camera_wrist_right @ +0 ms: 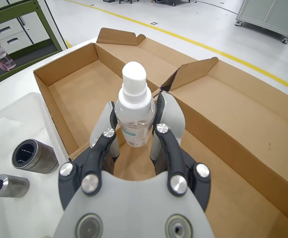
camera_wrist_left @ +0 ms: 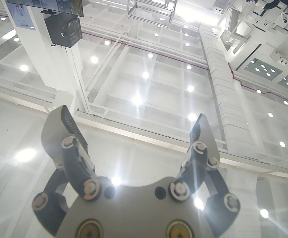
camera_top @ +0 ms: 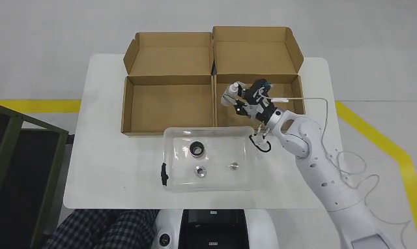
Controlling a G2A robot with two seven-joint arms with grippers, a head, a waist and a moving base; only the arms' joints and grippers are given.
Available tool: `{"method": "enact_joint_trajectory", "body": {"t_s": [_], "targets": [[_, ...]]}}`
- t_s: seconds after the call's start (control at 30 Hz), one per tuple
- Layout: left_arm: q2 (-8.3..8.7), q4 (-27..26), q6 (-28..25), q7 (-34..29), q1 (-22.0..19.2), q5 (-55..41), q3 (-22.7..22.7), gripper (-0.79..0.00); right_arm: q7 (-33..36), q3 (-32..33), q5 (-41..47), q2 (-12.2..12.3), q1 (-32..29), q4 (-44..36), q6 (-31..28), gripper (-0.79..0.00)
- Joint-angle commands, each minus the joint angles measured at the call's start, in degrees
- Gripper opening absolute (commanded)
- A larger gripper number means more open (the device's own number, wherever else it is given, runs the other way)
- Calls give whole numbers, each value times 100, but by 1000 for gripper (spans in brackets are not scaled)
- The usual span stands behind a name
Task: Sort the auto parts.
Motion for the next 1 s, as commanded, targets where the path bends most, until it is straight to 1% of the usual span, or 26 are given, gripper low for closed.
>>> {"method": "enact_joint_trajectory", "body": {"t_s": [0.0,0.3,0.57,0.6,0.63,0.67,0.7,0.73,0.97], "targets": [[0,0,0,0,0,0,0,0,72,-29,2,-11,47,77,32,-785],[0,0,0,0,0,0,0,0,289,-182,131,-84,309,593,47,-785],[0,0,0,0,0,0,0,0,409,-312,176,-142,459,894,59,-785],[0,0,0,0,0,0,0,0,415,-326,185,-150,476,923,53,-763],[0,0,0,0,0,0,0,0,418,-337,196,-156,491,955,41,-674],[0,0,0,0,0,0,0,0,421,-347,193,-161,504,983,35,-610],[0,0,0,0,0,0,0,0,423,-358,199,-166,509,1001,31,-551],[0,0,0,0,0,0,0,0,432,-366,197,-170,513,1012,32,-511],[0,0,0,0,0,0,0,0,476,-398,166,-186,515,1038,-14,-486]]}}
